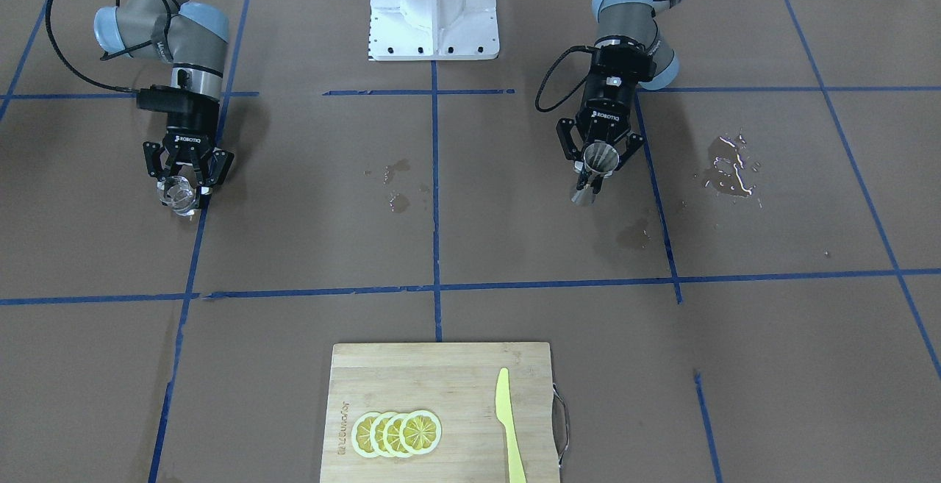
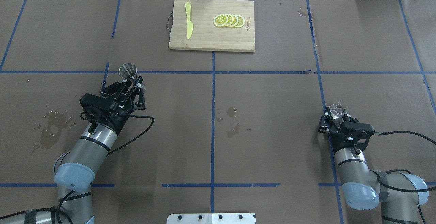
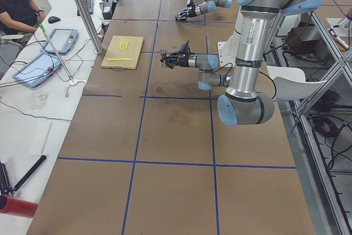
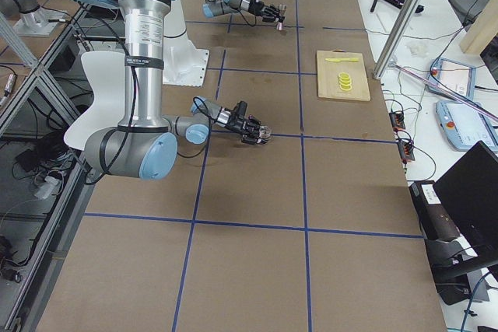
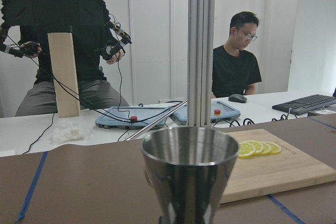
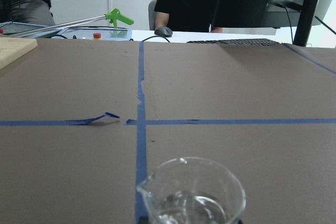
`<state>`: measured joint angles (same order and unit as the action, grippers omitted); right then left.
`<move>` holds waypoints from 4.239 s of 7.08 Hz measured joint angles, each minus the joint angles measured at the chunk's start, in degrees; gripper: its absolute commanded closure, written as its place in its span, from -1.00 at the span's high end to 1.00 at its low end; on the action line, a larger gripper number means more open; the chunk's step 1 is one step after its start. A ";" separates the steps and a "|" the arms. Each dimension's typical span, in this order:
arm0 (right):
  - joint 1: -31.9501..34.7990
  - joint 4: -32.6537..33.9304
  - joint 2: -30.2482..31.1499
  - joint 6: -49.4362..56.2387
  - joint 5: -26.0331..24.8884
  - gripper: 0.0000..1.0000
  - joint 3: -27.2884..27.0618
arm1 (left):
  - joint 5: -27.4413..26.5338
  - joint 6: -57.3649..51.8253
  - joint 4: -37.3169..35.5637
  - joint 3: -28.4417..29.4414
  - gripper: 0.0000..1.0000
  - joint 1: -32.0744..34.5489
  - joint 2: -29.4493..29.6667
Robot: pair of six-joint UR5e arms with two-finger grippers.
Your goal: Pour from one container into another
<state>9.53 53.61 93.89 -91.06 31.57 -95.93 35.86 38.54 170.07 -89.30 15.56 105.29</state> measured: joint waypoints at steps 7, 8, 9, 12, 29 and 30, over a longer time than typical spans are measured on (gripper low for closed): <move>0.90 -0.61 0.09 9.67 0.59 -1.00 -8.47 | 2.50 -0.64 0.43 -0.09 -1.00 0.32 0.02; 0.98 -0.62 -0.51 13.95 0.66 -1.00 -10.83 | 4.43 -0.84 0.54 -0.08 -1.00 0.51 0.19; 1.06 -0.52 -2.19 17.51 0.77 -1.00 -12.32 | 7.18 -1.06 0.57 -0.04 -1.00 1.00 0.61; 1.17 -0.22 -9.01 27.14 2.16 -1.00 -13.36 | 17.16 -6.47 1.15 0.98 -1.00 3.42 4.16; 1.13 25.85 -33.22 43.43 11.62 -1.00 -18.18 | 15.27 -22.16 9.00 12.75 -1.00 -3.33 16.98; 1.46 26.40 -33.94 44.92 11.60 -1.00 -17.58 | 15.29 -22.18 8.90 13.44 -1.00 -3.33 17.71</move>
<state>10.99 80.01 59.94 -46.15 43.17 -113.51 51.14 16.36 178.97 -75.86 12.22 122.99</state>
